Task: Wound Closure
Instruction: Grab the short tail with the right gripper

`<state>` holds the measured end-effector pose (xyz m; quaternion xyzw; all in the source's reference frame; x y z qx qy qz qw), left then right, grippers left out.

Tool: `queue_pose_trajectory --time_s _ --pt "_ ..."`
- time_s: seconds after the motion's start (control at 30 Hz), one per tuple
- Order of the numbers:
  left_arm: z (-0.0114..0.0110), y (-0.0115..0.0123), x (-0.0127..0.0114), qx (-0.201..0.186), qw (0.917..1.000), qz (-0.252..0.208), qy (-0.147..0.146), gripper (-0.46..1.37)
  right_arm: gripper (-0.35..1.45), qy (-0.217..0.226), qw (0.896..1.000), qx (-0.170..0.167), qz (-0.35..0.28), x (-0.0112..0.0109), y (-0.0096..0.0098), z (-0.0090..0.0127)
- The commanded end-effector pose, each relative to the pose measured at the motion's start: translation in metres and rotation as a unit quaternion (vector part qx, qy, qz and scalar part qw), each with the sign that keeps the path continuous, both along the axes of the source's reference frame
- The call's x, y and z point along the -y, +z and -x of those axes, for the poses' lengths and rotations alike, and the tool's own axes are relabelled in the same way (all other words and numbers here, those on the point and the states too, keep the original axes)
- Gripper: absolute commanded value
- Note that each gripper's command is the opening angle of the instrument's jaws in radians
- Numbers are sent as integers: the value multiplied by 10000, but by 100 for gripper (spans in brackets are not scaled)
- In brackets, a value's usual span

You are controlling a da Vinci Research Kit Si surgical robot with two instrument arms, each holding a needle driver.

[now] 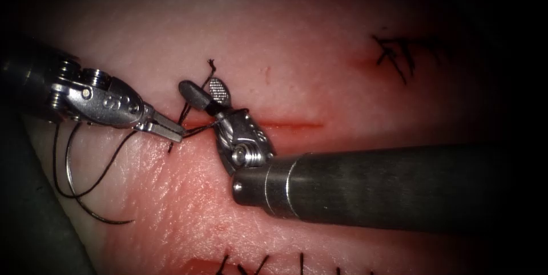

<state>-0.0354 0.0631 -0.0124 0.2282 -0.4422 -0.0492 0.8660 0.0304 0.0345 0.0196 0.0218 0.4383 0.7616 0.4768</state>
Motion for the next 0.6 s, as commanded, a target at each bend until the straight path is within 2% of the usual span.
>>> queue_pose_trajectory --time_s 0.03,0.23,0.6 --pt "0 0 0 -5 10000 9 -15 -35 80 6 10000 7 6 -1 1 1" --pt "0 0 0 -12 10000 8 -1 -35 78 36 10000 46 0 -7 8 3" --pt "0 0 1 -13 10000 11 -1 -35 77 23 10000 35 7 -16 19 -5"
